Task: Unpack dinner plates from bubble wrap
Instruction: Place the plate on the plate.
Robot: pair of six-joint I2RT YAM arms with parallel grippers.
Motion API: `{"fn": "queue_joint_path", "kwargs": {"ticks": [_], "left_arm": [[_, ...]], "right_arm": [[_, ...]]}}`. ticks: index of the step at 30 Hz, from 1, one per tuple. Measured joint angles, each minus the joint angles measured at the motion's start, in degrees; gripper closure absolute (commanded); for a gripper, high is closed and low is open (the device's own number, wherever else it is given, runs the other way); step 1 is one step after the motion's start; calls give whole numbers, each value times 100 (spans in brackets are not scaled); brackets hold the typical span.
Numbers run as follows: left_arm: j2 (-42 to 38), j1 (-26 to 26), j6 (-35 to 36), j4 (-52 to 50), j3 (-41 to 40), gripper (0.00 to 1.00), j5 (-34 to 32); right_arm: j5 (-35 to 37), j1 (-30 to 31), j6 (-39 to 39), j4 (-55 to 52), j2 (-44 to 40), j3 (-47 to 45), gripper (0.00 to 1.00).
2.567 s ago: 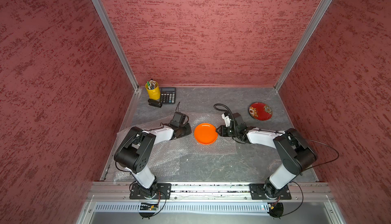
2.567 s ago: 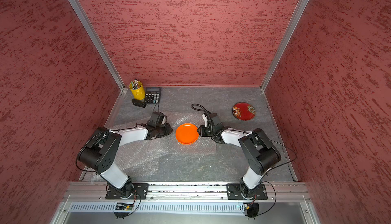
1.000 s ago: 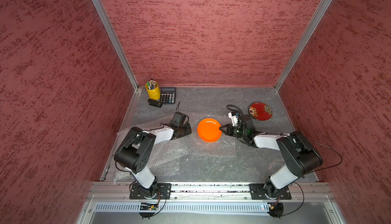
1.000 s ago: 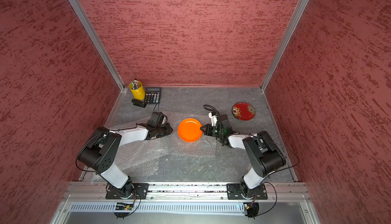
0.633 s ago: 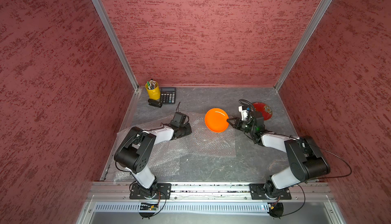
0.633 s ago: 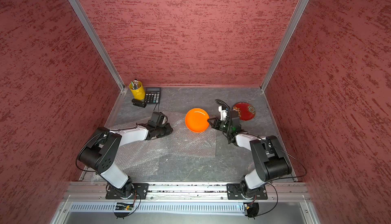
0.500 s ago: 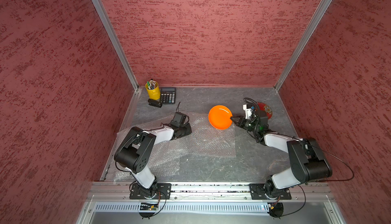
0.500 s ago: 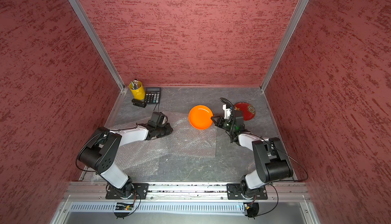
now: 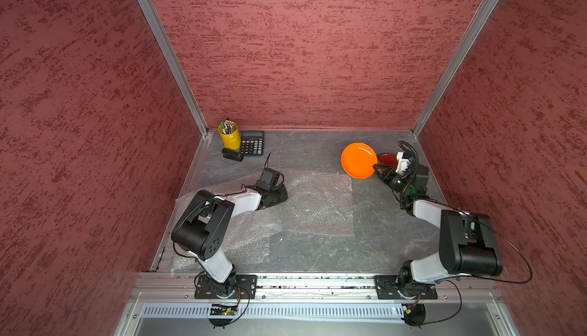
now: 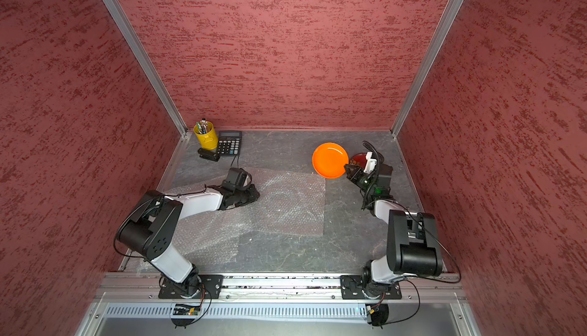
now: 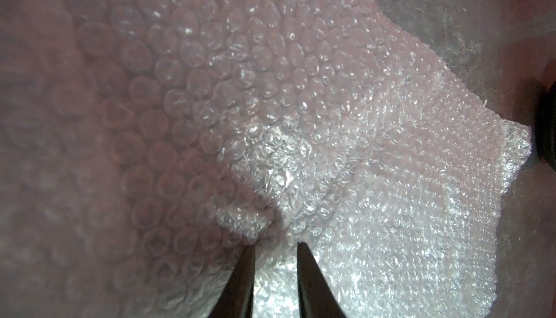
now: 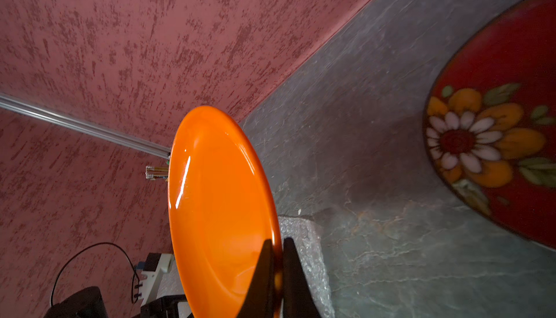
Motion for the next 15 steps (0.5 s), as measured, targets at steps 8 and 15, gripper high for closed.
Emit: {"fn": "queue_joint_path", "kwargs": {"ticks": [8,15], "left_arm": [[0,0,-4,2,0,73,0],[0,0,-13,2,0,73,0]], "right_arm": [[474,-625,295,72,0,-127,100],[988,-964,448,52,0,-166,100]]}}
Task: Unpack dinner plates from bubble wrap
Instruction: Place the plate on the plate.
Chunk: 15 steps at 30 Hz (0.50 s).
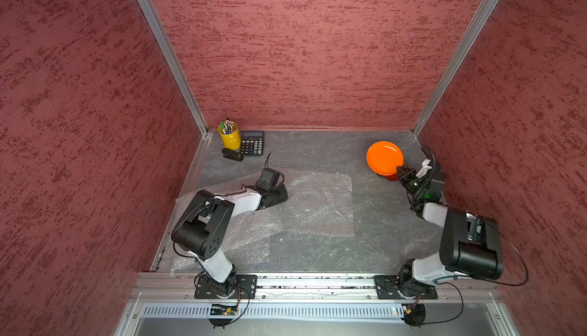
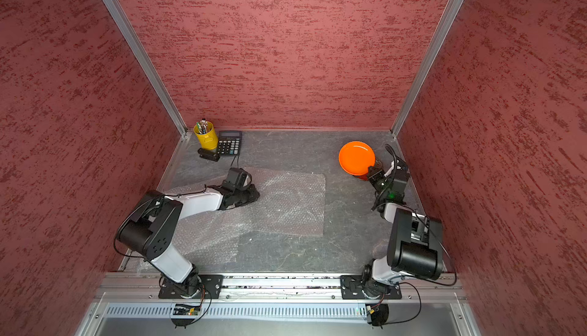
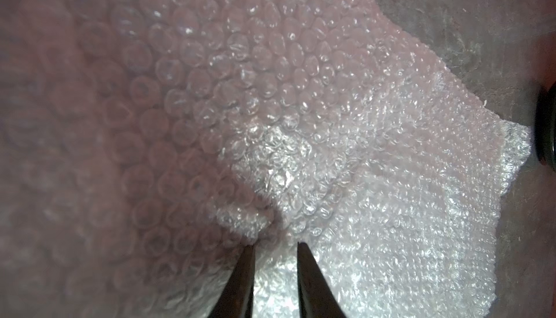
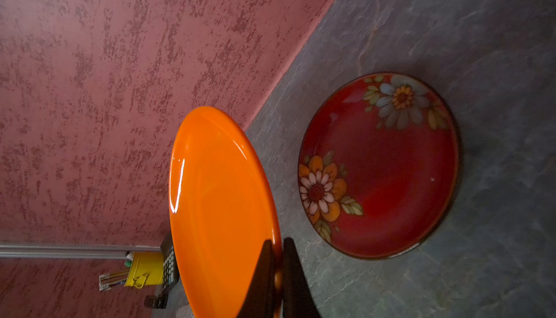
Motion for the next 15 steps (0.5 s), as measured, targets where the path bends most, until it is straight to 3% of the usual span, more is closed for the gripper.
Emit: {"fn": "queue_joint_path", "kwargs": {"ticks": [15], "left_arm": [[2,-7,0,2,0,73,0]], "right_arm": [[782,-201,33,-114,479,238,99]]}}
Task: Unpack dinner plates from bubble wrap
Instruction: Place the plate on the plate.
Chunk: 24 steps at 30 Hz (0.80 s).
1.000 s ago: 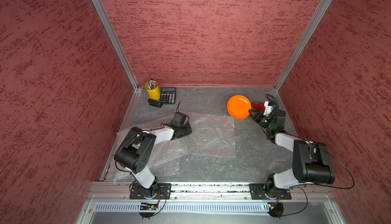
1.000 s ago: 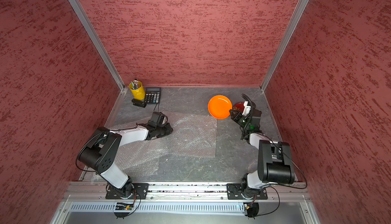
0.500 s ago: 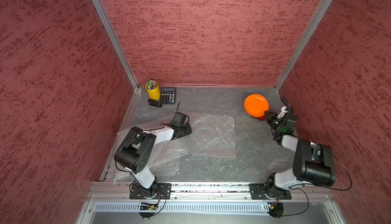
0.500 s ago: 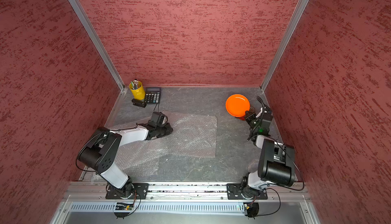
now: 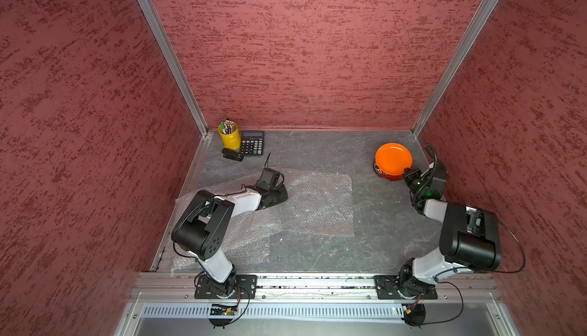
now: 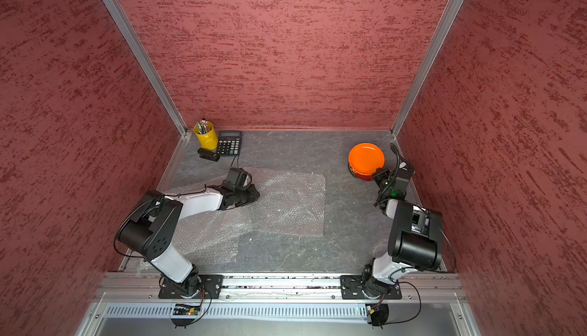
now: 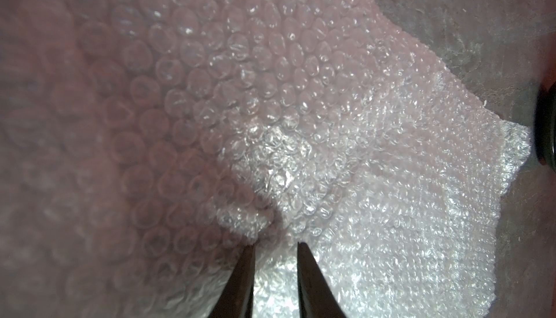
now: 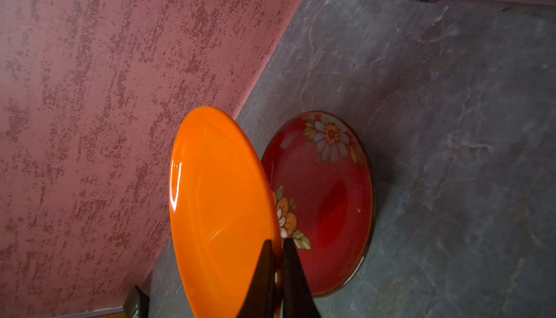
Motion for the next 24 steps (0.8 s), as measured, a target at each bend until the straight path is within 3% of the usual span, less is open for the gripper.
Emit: {"fn": "queue_joint_path", "kwargs": {"ticks": [24], "left_arm": [[63,-11,-4,118,22,73,-2]], "right_arm": [[356,-68,-107,-302,1132,662,98]]}}
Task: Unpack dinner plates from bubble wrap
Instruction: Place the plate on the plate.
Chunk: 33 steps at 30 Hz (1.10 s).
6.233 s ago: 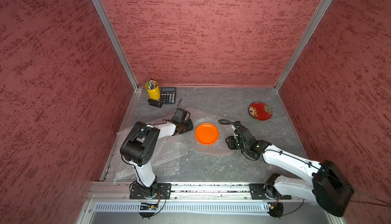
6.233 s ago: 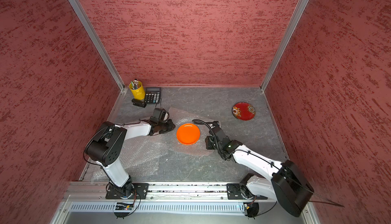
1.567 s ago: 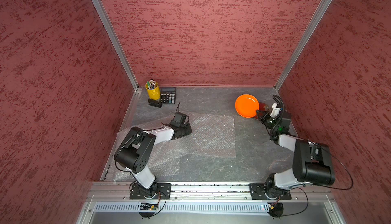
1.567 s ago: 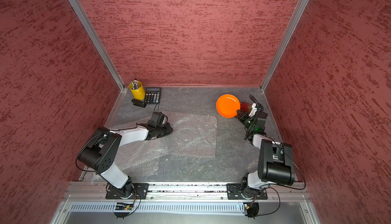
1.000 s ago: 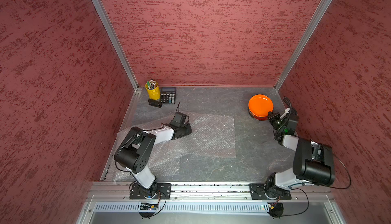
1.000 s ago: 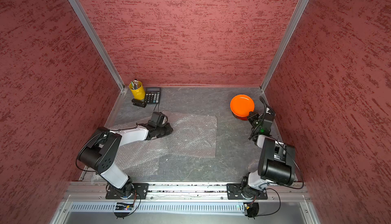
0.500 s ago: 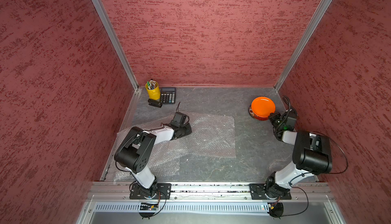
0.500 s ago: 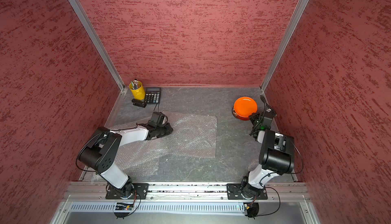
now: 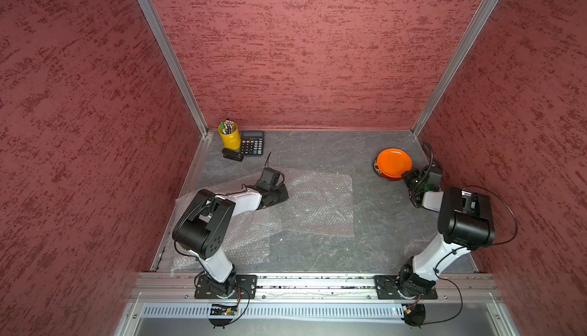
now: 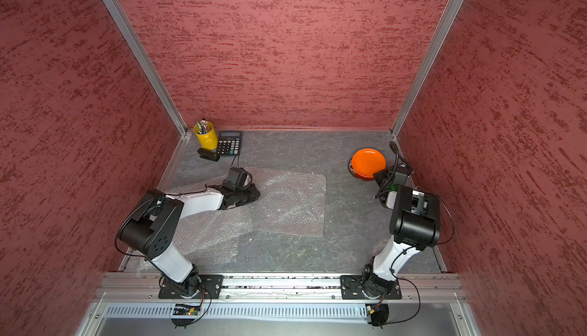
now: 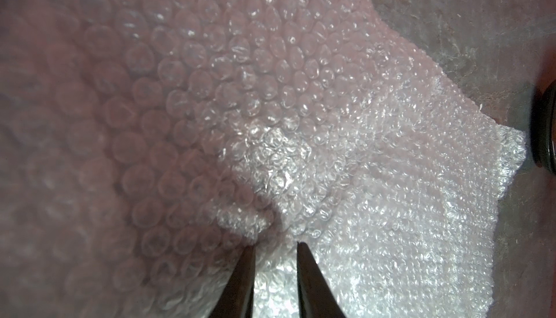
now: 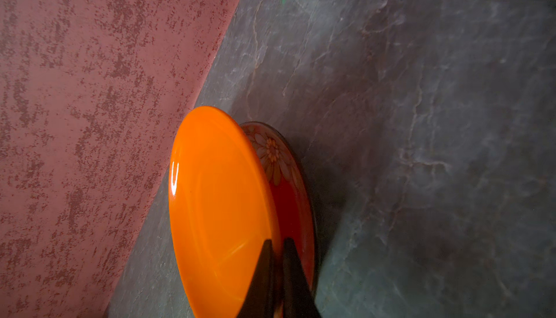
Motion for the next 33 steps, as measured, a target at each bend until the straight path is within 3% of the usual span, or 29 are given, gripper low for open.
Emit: {"fn": "queue_joint_path", "kwargs": {"ticks": [10,20,24,28,33], "left_arm": [[4,0,-37,13,0,73,2],[4,-11,-42,15,0,73,0],[9,-11,-42,31,0,73,4],[13,-11,-37,46,0,73,52],[26,-11,2,55,44,63,275]], "right_arm": [[-20,-7,-7,-17,199,76,88],[-168,-9,-31,48,210,111,70],[-221,-7,-39,66,208,146,55],[-223,-4,-98,90,173,162,50],[-170,-7,-243,11,87,157,47]]}}
